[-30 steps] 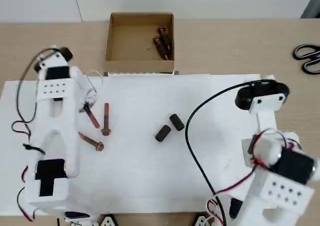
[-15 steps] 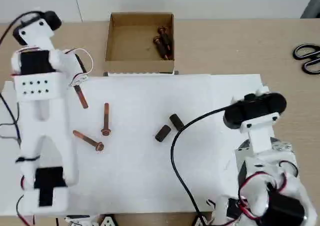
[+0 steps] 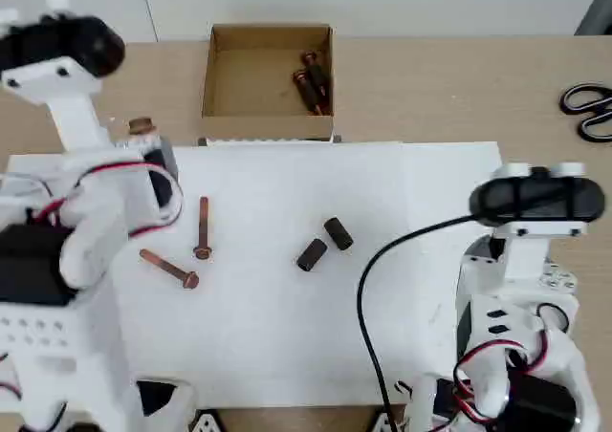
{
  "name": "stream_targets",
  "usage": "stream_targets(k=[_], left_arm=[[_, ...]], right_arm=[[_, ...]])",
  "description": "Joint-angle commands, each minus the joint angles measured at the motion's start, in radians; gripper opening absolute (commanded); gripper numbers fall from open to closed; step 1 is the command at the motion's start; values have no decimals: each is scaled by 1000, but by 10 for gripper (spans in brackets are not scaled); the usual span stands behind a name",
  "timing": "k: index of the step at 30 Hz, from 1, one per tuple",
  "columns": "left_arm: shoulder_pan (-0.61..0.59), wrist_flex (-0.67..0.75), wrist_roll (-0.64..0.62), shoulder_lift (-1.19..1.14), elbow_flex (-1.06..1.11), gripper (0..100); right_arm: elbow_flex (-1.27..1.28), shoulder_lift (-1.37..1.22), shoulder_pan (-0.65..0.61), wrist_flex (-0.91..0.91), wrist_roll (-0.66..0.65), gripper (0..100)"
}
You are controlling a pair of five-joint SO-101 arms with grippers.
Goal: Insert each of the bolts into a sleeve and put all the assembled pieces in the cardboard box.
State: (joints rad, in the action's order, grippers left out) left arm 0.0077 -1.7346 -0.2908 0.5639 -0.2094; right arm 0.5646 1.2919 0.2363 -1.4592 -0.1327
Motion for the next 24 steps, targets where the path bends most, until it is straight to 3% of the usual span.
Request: stream_targets(k=[1, 8, 19, 24], left_arm=[[3, 20, 64, 167, 124, 5], [3, 180, 94, 519, 498, 5], [11, 462, 83, 1046, 1058, 5], [43, 535, -54, 1203, 1191, 5]], right_arm=[[32, 2, -76, 104, 68, 4], [184, 82, -369, 196, 147, 4], [532, 378, -762, 354, 126, 4], [647, 504, -854, 354, 32, 4]])
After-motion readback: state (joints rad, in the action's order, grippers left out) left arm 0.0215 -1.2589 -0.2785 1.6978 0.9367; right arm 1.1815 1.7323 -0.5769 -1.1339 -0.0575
